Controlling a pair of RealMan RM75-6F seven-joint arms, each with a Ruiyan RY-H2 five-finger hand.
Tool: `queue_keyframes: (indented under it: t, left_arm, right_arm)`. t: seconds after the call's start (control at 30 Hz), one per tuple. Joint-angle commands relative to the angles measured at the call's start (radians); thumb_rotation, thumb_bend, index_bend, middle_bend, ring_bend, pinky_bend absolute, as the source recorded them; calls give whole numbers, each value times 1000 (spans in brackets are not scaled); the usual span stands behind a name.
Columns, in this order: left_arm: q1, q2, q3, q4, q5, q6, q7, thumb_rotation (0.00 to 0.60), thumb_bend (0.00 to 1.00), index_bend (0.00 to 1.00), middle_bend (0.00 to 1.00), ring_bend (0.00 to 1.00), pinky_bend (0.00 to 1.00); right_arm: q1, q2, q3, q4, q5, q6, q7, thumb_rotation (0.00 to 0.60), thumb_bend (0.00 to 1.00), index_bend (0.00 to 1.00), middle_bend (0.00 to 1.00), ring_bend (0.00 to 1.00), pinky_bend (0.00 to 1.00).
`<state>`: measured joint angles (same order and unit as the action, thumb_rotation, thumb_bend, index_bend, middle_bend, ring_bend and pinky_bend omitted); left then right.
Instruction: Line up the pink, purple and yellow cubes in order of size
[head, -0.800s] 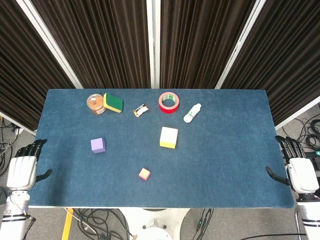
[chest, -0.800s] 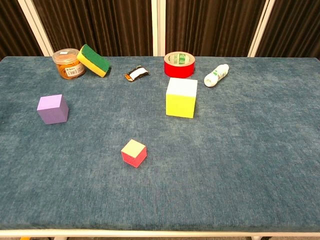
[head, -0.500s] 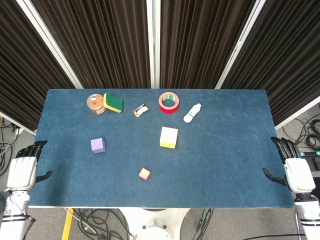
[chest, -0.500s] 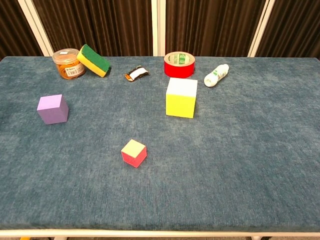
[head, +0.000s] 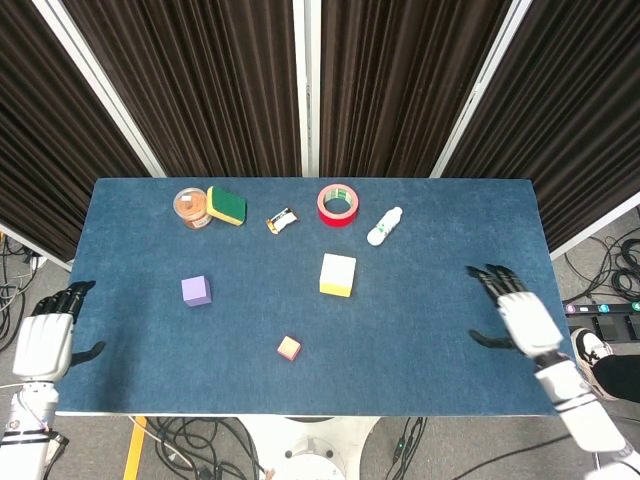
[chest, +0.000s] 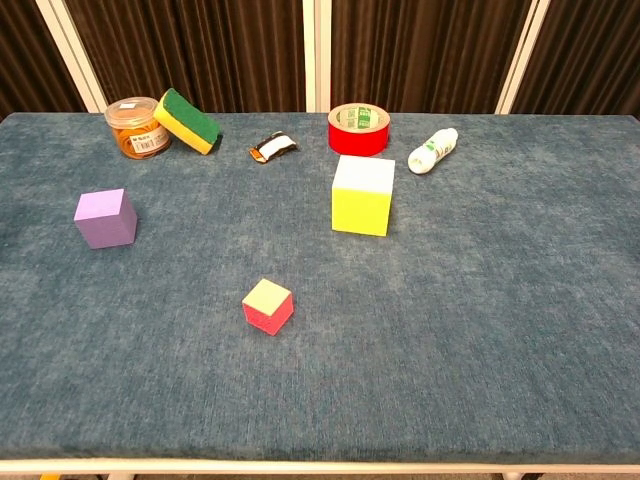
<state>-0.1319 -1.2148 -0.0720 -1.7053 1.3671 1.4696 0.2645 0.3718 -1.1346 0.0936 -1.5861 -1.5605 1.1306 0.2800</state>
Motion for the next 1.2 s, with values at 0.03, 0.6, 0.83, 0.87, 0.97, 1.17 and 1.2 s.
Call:
queue_keyframes:
  t: [0.03, 0.6, 0.83, 0.87, 0.97, 1.17, 1.2]
  left_arm:
    - [0, 4, 3, 0, 5, -3, -5, 600, 148, 195, 274, 247, 266]
    - [15, 17, 7, 14, -1, -9, -46, 600, 148, 195, 274, 247, 266]
    - [16, 16, 5, 23, -7, -17, -59, 600, 148, 195, 274, 247, 266]
    - [16, 16, 5, 25, -7, -17, -60, 600, 148, 195, 274, 247, 266]
    - [17, 16, 3, 29, -8, -18, -65, 600, 148, 195, 274, 247, 266]
    - [21, 13, 5, 35, -10, -18, -71, 600, 149, 195, 274, 247, 266]
    - [22, 13, 5, 36, -11, -18, -73, 600, 149, 195, 274, 247, 266]
  right_arm:
    - [138, -88, 60, -6, 59, -158, -34, 600, 89, 0, 129, 0, 31]
    - [461, -425, 168, 283, 392, -502, -205, 600, 89, 0, 88, 0, 31]
    - [531, -519, 176, 401, 468, -549, -240, 600, 128, 0, 95, 0, 31]
    - [540, -529, 178, 415, 475, -554, -243, 600, 132, 0, 99, 0, 31]
    - [566, -563, 178, 467, 492, -563, -262, 600, 147, 2, 113, 0, 31]
    - [602, -623, 182, 550, 515, -569, -279, 600, 231, 114, 200, 0, 31]
    - [606, -633, 184, 562, 517, -567, -278, 600, 259, 152, 231, 4, 32]
